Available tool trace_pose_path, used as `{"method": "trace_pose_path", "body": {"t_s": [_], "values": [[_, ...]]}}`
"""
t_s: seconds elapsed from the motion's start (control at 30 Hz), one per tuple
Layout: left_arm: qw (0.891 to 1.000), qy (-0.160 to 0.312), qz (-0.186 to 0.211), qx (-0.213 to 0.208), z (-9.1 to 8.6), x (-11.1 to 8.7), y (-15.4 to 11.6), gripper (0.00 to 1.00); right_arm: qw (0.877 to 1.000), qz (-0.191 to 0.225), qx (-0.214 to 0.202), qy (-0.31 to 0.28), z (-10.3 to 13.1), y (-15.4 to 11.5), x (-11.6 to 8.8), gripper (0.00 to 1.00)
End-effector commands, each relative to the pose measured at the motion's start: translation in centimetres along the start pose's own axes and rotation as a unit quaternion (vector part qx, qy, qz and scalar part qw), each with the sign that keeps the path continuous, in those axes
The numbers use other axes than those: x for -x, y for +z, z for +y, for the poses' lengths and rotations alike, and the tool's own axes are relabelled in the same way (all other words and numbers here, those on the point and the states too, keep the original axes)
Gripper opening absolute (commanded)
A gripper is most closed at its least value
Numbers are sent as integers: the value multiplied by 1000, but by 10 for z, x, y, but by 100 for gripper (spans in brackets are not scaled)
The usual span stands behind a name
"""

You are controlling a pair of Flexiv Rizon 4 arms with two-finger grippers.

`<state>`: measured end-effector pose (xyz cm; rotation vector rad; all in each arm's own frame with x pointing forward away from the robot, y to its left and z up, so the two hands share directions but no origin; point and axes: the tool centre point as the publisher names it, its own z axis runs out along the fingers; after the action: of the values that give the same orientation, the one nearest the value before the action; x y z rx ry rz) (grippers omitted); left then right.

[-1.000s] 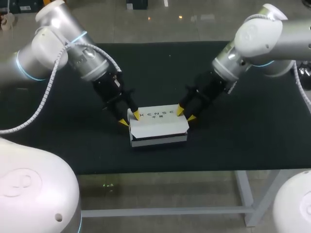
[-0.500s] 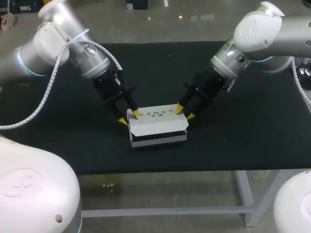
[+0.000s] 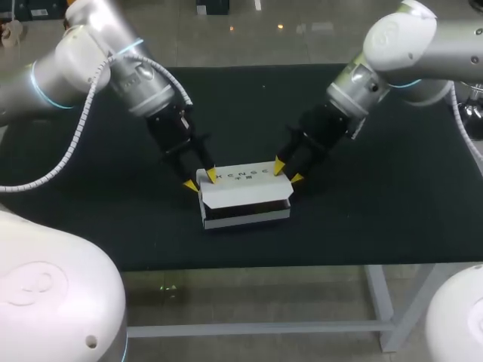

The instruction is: Assemble the packaging by folding the flat box into shape, placing the metal phone stand inside, and closing the box properly

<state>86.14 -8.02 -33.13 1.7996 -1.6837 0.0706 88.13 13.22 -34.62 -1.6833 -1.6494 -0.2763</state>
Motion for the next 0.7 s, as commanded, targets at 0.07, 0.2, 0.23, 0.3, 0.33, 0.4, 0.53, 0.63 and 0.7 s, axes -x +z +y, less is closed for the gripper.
{"method": "trace_pose_path", "body": {"t_s": [0.07, 0.2, 0.23, 0.3, 0.33, 0.4, 0.53, 0.63, 0.7], "values": [[1000, -1, -4, 18, -9, -4, 0, 45, 1000, 2, -17, 2, 6, -1, -4, 44], [1000, -2, -4, 27, -10, -4, 0, 45, 1000, 2, -20, 4, 6, -2, -6, 44], [1000, -3, -4, 28, -10, -4, 0, 45, 1000, 2, -21, 5, 6, -3, -7, 44], [1000, -4, -6, 29, -10, -4, -1, 45, 1000, 1, -22, 7, 6, -3, -8, 44], [1000, -4, -6, 30, -9, -4, -1, 44, 1000, 2, -23, 7, 6, -3, -8, 43], [999, -5, -8, 31, -9, -5, -2, 44, 1000, 2, -25, 8, 6, -4, -8, 43], [999, -6, -10, 34, -8, -6, -3, 45, 1000, 2, -28, 10, 5, -5, -9, 43], [999, -7, -12, 37, -7, -6, -4, 44, 999, 3, -31, 12, 5, -6, -9, 43], [999, -8, -13, 39, -7, -7, -4, 44, 999, 3, -32, 13, 5, -6, -9, 43]]}}
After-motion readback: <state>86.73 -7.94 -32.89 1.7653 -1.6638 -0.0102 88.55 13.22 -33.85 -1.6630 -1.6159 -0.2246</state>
